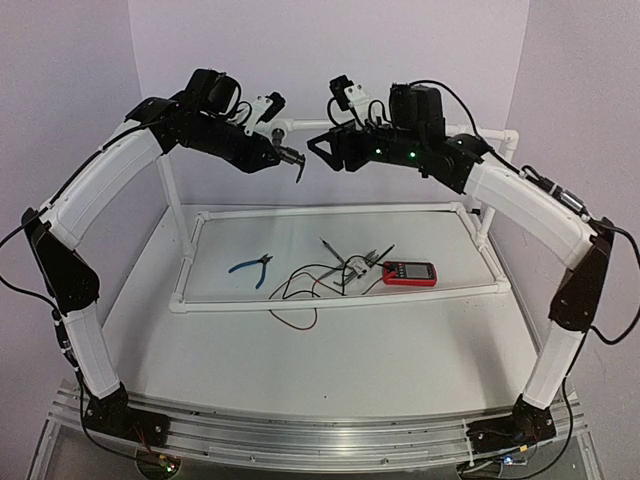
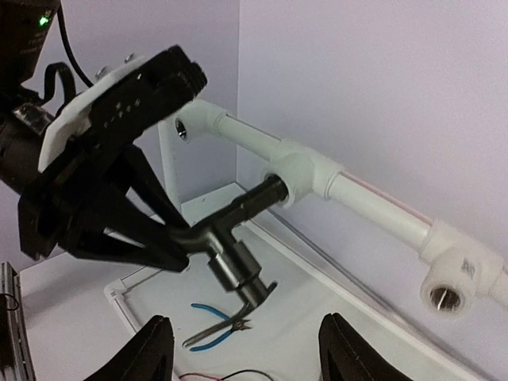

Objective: Install the water faucets

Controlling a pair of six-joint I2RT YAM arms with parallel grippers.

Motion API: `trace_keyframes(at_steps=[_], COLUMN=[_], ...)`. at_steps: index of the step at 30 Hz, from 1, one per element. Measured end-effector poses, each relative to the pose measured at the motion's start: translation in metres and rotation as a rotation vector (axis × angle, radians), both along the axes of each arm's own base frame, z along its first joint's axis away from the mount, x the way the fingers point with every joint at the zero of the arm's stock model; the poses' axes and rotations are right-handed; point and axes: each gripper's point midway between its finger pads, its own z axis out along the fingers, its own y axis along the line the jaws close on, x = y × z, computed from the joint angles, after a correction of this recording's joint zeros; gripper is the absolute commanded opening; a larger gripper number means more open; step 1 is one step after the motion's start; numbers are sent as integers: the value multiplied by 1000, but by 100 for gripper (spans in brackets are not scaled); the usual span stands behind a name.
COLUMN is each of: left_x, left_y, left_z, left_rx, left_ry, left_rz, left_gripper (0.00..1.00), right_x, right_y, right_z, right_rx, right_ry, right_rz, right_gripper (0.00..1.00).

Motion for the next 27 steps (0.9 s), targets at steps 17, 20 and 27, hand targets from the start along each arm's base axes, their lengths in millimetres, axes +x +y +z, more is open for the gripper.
trace_keyframes(at_steps=[17,20,27], left_x=[0,0,5], left_y=[0,0,6], left_z=[0,0,1], left_rx=[61,58,52], left_ry=[-63,-64,-75], left_rz=[-54,-56,-39], left_gripper=[0,0,0], right_x=[48,50,54], right_y=[57,59,69], right_z=[-48,-47,-52], right_rx=[-113,-85,-20], right_ry=[-9,0,7], right_rz=[259,268,283], right_gripper=[36,30,31])
